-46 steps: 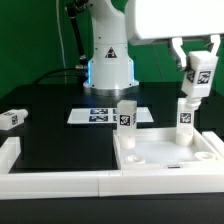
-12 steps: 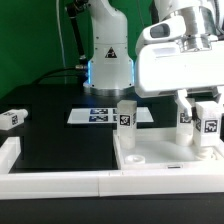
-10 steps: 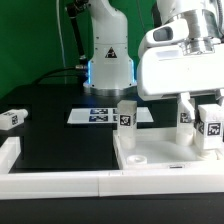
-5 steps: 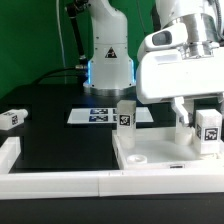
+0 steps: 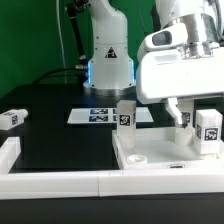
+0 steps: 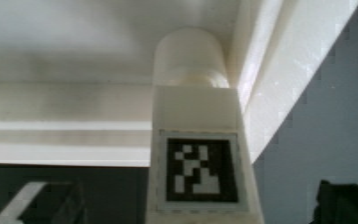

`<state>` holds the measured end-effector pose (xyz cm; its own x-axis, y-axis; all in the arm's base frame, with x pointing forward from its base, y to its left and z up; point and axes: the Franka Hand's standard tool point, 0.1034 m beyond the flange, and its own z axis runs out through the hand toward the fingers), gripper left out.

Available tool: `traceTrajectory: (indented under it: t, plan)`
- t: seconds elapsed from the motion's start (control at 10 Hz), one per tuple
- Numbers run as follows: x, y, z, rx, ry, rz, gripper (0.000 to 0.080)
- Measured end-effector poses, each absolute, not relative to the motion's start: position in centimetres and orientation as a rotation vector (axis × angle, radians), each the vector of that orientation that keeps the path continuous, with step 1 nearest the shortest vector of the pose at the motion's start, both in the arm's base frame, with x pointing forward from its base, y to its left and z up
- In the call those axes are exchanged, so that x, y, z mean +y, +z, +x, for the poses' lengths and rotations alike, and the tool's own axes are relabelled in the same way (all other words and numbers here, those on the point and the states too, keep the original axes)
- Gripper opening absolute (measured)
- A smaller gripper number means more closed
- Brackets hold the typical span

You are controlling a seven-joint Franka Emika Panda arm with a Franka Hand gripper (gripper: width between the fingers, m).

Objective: Assemble square table

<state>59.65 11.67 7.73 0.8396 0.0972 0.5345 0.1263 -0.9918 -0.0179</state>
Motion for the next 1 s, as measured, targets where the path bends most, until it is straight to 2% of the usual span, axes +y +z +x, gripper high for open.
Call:
traceTrajectory:
  t: [0.3, 0.4, 0.5, 0.7, 0.8, 0.9, 1.0]
  plan:
    - [11.7, 7.7, 59.6, -0.178, -0.839, -2.963, 0.0649]
    - [12.2, 8.1, 59.2, -0.154, -0.716, -2.961, 0.0649]
    - [12.6, 9.3, 59.1, -0.123, -0.643, -2.954, 0.0649]
    - [14.5, 9.4, 59.1, -0.016, -0.413, -2.960, 0.0649]
    - [14.1, 9.6, 59.9, -0.015, -0.438, -2.974, 0.0649]
    - [14.1, 9.2, 59.4, -0.017, -0.389, -2.978, 0.0649]
    - [14.5, 9.0, 58.7, -0.031, -0.213, -2.978, 0.0649]
